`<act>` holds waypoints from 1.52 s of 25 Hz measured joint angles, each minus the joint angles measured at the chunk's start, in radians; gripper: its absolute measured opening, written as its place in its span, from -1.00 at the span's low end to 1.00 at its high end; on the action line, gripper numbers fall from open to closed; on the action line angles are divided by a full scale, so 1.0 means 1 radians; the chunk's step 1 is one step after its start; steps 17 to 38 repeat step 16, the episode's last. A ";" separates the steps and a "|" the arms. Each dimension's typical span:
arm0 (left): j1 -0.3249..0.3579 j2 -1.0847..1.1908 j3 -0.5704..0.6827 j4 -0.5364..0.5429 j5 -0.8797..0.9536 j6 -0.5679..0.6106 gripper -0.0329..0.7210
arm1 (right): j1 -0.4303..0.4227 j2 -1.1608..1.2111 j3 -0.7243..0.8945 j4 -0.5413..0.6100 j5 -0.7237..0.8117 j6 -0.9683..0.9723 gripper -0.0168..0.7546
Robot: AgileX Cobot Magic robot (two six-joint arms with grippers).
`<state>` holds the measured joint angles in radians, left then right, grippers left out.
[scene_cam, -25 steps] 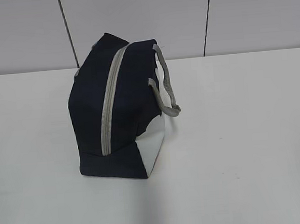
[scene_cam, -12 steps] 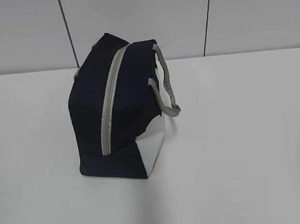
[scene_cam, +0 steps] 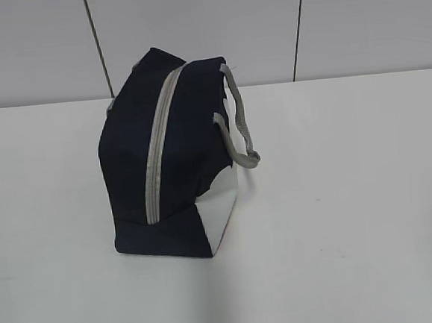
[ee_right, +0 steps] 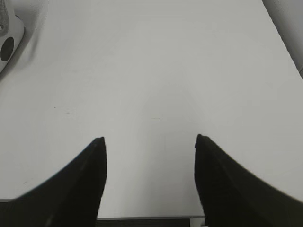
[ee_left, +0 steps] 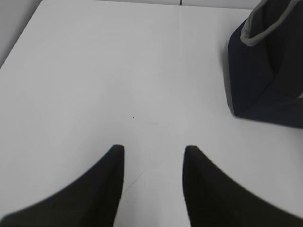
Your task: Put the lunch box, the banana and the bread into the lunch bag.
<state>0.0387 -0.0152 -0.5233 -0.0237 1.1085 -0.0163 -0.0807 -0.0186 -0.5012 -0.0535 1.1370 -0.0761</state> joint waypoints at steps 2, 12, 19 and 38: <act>0.000 0.000 0.000 0.000 0.000 0.000 -0.10 | 0.000 0.000 0.000 0.000 0.000 0.000 0.18; 0.000 0.000 0.000 0.000 0.000 0.000 -0.10 | 0.000 0.000 0.000 0.000 0.000 0.000 0.18; 0.000 0.000 0.000 0.000 0.000 0.000 -0.10 | 0.000 0.000 0.000 0.000 0.000 0.000 0.18; 0.000 0.000 0.000 0.000 0.000 0.000 -0.10 | 0.000 0.000 0.000 0.000 0.000 0.000 0.18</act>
